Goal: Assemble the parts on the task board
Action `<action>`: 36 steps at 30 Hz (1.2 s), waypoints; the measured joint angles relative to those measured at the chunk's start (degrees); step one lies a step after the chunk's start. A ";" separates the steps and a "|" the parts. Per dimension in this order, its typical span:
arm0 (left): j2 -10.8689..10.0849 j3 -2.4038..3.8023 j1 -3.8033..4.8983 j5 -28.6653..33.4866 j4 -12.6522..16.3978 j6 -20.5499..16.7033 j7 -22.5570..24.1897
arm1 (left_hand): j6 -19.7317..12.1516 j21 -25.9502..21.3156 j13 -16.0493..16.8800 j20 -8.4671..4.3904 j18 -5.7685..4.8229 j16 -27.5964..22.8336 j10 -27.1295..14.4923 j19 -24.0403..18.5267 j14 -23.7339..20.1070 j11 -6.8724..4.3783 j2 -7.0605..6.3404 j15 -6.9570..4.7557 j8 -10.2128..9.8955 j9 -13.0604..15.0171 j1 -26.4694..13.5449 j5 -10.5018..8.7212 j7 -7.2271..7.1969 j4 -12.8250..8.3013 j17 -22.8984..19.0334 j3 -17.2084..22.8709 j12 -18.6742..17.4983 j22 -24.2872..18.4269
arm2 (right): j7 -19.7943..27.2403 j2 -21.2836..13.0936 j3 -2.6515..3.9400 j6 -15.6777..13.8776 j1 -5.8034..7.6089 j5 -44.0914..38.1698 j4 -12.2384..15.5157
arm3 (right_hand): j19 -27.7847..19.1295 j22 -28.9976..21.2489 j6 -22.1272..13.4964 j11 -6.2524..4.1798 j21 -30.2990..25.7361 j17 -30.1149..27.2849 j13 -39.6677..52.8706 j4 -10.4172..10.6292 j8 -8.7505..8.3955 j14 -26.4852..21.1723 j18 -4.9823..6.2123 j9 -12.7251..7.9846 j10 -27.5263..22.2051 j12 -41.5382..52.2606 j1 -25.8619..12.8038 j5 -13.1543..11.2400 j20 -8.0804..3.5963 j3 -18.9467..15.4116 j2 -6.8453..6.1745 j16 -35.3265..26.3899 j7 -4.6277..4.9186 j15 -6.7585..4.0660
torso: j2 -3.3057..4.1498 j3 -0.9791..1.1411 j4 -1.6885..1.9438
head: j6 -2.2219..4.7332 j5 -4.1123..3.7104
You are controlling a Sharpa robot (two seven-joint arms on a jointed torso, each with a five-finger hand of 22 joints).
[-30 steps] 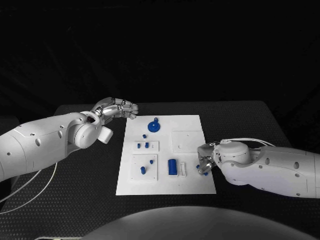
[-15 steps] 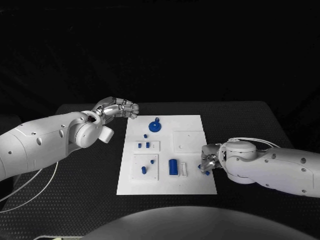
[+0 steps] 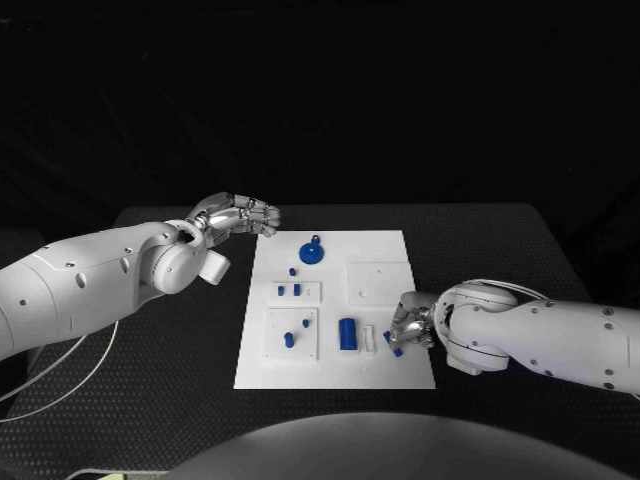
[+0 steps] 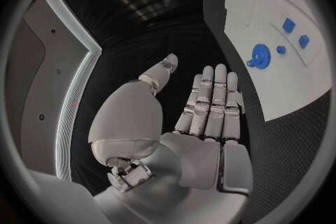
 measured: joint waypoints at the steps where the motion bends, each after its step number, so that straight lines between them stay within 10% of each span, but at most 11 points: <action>1: -0.01 0.00 0.01 0.00 0.00 0.00 0.00 | 0.00 0.00 0.00 0.00 0.00 0.00 0.00 0.00 0.00 0.00 0.00 0.00 0.00 0.00 0.00 0.00 0.00 0.00 0.00 0.00 0.00 0.00 | 0.04 0.09 -0.01 -0.22 -0.01 0.65 0.01 | 0.00 0.00 0.00 0.00 0.00 0.00 0.00 0.00 0.00 0.00 0.00 0.00 0.00 0.00 -0.14 0.00 0.00 0.00 0.14 0.00 0.00 0.00 | -0.01 0.00 0.02 | 0.00 0.02; 36: 0.09 0.00 0.37 -0.01 0.44 0.00 -0.09 | 0.00 0.00 0.00 0.00 0.00 0.00 0.00 0.00 0.00 0.00 0.00 0.00 0.00 -0.04 0.00 0.00 0.00 0.00 0.04 0.00 0.00 0.02 | -0.32 4.94 -0.05 -1.75 0.20 8.28 -3.63 | 0.30 -0.58 0.67 -0.40 0.33 -0.27 0.05 0.89 1.00 0.30 0.00 -0.56 0.41 -0.02 -7.25 -1.95 -0.09 -5.16 0.72 0.00 0.01 -0.36 | -0.01 0.03 -0.03 | 0.00 0.50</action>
